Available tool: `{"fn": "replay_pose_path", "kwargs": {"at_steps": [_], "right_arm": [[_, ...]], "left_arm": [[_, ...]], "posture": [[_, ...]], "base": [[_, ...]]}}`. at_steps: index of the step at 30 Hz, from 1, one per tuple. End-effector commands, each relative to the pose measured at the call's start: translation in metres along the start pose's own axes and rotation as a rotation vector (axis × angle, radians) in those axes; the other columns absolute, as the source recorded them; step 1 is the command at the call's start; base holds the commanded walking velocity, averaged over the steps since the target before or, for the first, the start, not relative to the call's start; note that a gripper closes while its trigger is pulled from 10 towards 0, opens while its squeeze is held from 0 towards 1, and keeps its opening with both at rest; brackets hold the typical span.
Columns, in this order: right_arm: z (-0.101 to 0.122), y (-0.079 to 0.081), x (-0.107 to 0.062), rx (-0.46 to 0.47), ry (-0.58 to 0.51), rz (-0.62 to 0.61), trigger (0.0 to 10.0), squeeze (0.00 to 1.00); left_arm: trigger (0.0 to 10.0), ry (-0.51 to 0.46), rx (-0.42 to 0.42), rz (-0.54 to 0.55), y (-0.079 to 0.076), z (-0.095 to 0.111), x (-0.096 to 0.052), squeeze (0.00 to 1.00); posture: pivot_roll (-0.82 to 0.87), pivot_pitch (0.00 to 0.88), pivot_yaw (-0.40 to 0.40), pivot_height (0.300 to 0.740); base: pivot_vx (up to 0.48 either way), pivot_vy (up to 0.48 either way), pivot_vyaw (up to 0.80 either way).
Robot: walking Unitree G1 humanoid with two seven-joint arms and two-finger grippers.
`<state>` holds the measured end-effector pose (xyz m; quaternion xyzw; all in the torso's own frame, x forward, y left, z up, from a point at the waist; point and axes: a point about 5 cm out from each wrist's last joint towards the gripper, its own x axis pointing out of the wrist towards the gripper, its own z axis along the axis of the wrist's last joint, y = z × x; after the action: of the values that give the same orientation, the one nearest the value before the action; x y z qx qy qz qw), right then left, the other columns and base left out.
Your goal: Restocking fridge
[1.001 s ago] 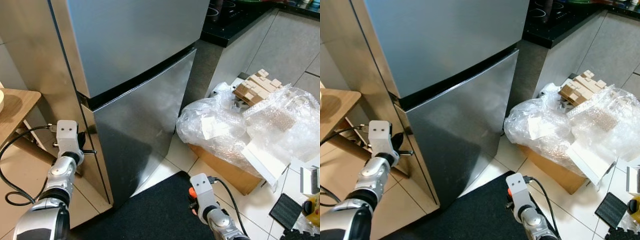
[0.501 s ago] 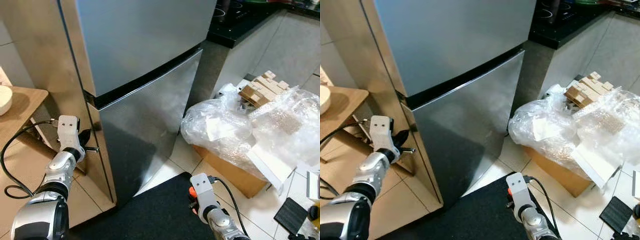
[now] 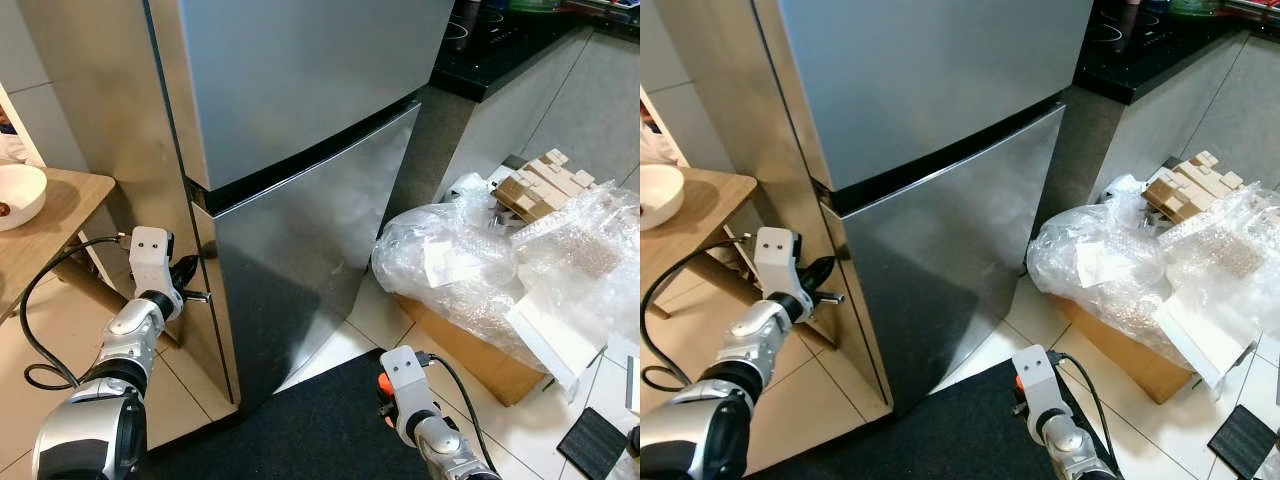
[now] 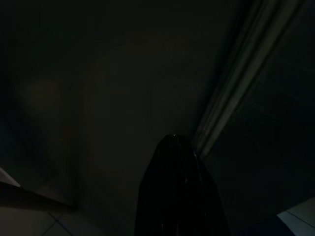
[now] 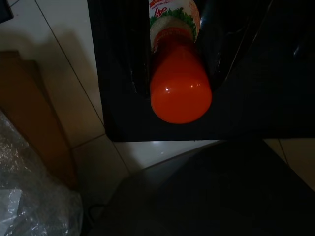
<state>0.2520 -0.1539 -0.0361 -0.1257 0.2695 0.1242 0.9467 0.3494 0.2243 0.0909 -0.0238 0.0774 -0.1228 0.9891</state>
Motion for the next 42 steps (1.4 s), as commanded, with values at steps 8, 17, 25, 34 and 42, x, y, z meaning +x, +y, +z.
{"fn": "replay_pose_path", "kwargs": {"at_steps": [8, 17, 25, 34, 42], "right_arm": [[0.000, -0.002, -0.001, -0.007, -0.009, -0.010, 10.0, 0.00], [0.000, -0.004, -0.001, -0.009, -0.009, -0.013, 10.0, 0.00], [0.000, -0.005, -0.001, -0.013, -0.011, -0.012, 10.0, 0.00], [0.001, -0.004, -0.001, -0.012, -0.017, -0.014, 10.0, 0.00], [-0.001, -0.005, -0.002, -0.008, -0.014, -0.019, 10.0, 0.00]], "left_arm": [[10.0, 0.031, 0.042, -0.194, -0.039, 0.000, 0.017, 0.00], [10.0, 0.029, 0.043, -0.218, -0.047, 0.004, 0.021, 0.00], [10.0, 0.044, 0.054, -0.239, -0.053, 0.003, 0.024, 0.00], [10.0, 0.040, 0.053, -0.288, -0.067, 0.010, 0.031, 0.00], [10.0, 0.053, 0.060, -0.337, -0.077, 0.007, 0.032, 0.00]], "posture": [[-0.13, 0.071, -0.036, 0.740], [-0.14, 0.070, -0.037, 0.740], [-0.13, 0.071, -0.043, 0.740], [-0.14, 0.074, -0.037, 0.740], [-0.15, 0.078, -0.035, 0.740]], "base": [[0.000, 0.000, 0.00], [0.000, 0.000, 0.00], [0.000, 0.000, 0.00], [0.000, 0.000, 0.00], [0.000, 0.000, 0.00]]}}
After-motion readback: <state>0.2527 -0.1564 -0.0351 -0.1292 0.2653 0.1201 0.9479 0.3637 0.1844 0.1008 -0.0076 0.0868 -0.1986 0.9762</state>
